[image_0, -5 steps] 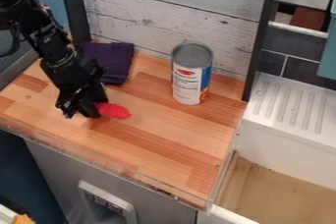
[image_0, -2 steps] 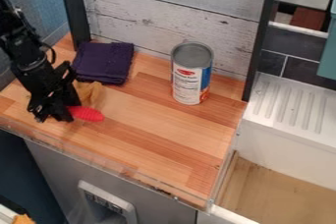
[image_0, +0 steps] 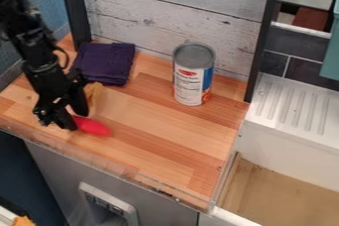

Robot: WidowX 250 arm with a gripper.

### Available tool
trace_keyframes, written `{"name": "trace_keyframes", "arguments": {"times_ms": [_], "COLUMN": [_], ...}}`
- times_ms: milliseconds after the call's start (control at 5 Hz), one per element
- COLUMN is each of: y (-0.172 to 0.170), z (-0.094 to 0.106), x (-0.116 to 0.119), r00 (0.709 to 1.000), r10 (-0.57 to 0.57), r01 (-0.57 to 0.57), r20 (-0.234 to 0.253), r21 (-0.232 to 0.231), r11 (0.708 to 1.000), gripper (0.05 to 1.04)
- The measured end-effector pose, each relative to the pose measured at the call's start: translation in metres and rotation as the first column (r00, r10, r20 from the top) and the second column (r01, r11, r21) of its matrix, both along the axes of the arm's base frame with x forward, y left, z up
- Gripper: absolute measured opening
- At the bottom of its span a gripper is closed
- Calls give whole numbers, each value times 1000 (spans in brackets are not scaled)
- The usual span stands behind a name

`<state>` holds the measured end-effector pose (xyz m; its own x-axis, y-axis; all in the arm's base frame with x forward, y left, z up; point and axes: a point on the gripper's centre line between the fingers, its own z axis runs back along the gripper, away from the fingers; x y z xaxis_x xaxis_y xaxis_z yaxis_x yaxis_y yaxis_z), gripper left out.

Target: Take the red spoon and move it to the bottom of the desk

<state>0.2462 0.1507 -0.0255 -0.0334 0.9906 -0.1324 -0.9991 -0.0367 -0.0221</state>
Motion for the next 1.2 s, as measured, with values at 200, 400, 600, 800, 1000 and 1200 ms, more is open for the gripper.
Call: {"name": "trace_keyframes", "arguments": {"times_ms": [200,400,600,800,1000,1200], "y": [-4,-7,-10,-11,-14,-14], "z": [1,1,19,57,86,86], "x": [4,5,12,16,16,16], "r00": [998,996,991,991,989,989], "r10": [-56,-78,-125,-133,-140,-139], "r01": [58,80,130,135,127,125], "r20": [-41,-50,-52,-22,41,43], "r21": [45,59,94,174,234,234], "r11": [997,995,987,975,964,964], "gripper": [983,1005,1000,1000,1000,1000]}}
